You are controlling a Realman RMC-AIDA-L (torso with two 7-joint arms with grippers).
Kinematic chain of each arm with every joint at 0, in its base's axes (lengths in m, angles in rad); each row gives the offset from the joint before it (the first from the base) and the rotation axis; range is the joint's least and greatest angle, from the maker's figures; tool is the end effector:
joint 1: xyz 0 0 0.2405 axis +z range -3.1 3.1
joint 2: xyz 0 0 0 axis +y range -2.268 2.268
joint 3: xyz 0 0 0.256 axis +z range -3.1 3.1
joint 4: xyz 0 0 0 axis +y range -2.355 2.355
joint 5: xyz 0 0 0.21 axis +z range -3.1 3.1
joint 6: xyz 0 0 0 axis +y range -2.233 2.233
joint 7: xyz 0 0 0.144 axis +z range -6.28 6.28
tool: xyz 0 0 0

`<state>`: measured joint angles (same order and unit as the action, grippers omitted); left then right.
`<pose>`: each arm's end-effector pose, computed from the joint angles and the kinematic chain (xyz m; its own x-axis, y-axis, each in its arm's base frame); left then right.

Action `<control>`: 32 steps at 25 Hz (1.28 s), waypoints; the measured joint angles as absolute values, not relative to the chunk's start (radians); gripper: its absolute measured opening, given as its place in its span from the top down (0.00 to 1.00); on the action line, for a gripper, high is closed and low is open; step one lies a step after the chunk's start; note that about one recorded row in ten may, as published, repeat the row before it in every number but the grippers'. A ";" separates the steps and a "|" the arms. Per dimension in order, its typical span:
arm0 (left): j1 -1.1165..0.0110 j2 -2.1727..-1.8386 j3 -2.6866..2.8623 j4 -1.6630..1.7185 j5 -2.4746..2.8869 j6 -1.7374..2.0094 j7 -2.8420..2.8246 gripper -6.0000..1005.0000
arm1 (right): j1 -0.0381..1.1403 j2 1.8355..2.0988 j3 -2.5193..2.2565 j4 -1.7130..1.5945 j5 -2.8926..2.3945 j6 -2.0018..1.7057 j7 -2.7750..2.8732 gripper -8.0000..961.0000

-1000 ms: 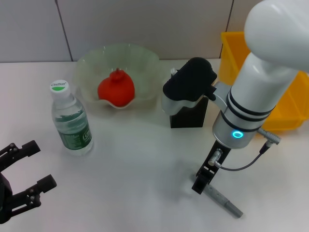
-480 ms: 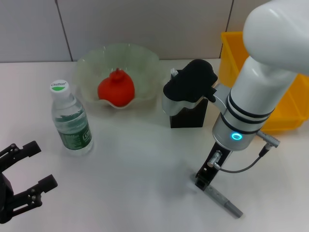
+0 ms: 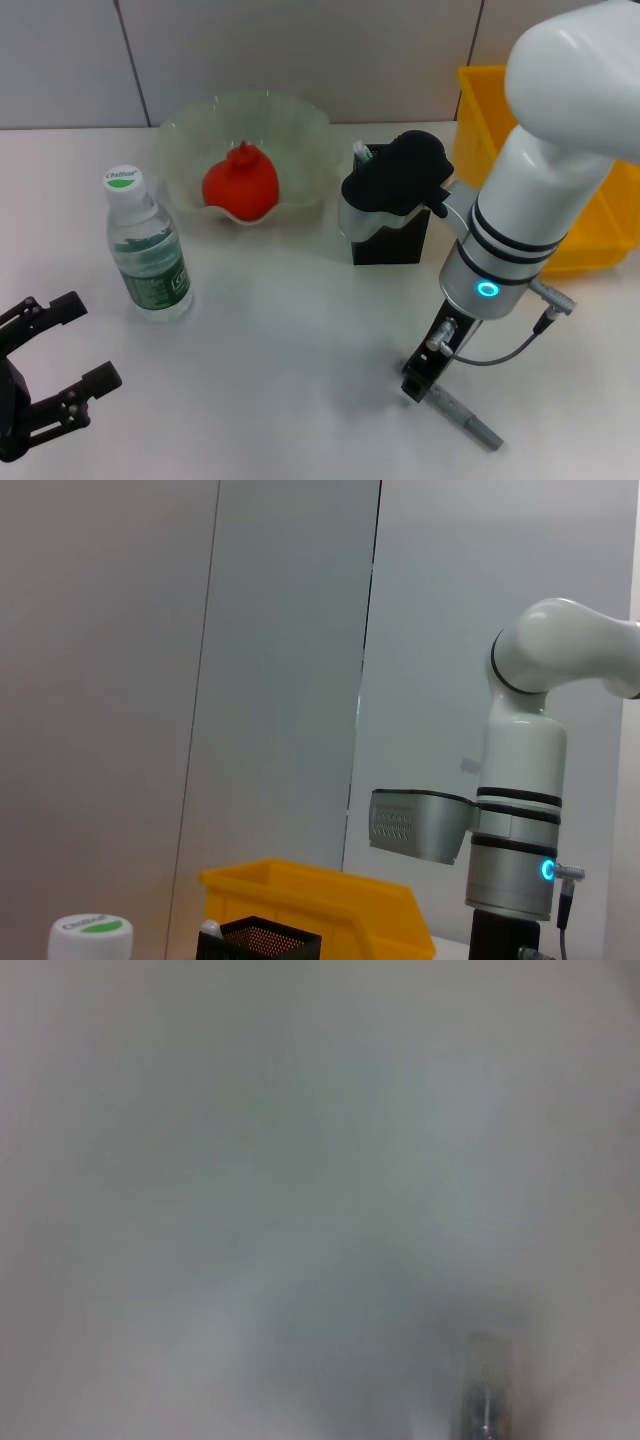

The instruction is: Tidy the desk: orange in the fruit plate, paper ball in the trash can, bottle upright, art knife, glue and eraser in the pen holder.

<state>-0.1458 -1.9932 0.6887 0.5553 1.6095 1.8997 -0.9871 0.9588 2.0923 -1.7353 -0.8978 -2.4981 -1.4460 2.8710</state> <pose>-0.3266 0.2067 0.0561 0.6490 0.0733 0.7572 0.4343 -0.8529 -0.2897 0.1387 0.3569 -0.0909 0.5992 -0.6640 0.4473 -0.5310 -0.7478 -0.3986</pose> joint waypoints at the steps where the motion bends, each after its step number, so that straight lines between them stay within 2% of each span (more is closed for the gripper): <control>1: -0.146 -1.993 0.689 0.555 1.610 1.899 -0.987 0.15 | 0.960 2.092 -1.737 -0.894 -2.496 -1.444 2.871 0.62; 9: -0.147 -1.993 0.689 0.555 1.611 1.899 -0.986 0.15 | 0.962 2.092 -1.741 -0.888 -2.495 -1.434 2.873 0.63; 13: -0.148 -1.994 0.688 0.555 1.611 1.899 -0.987 0.15 | 0.971 2.092 -1.751 -0.872 -2.494 -1.438 2.874 0.78; 19: -0.150 -1.995 0.684 0.555 1.611 1.908 -0.992 0.15 | 0.977 2.092 -1.753 -0.847 -2.494 -1.440 2.875 0.86; 26: -0.152 -2.002 0.688 0.555 1.611 1.901 -0.986 0.15 | 0.945 2.089 -1.723 -0.946 -2.494 -1.467 2.874 0.86; 32: -0.148 -2.003 0.684 0.555 1.611 1.900 -0.986 0.15 | 0.867 2.079 -1.567 -1.208 -2.519 -1.549 2.826 0.86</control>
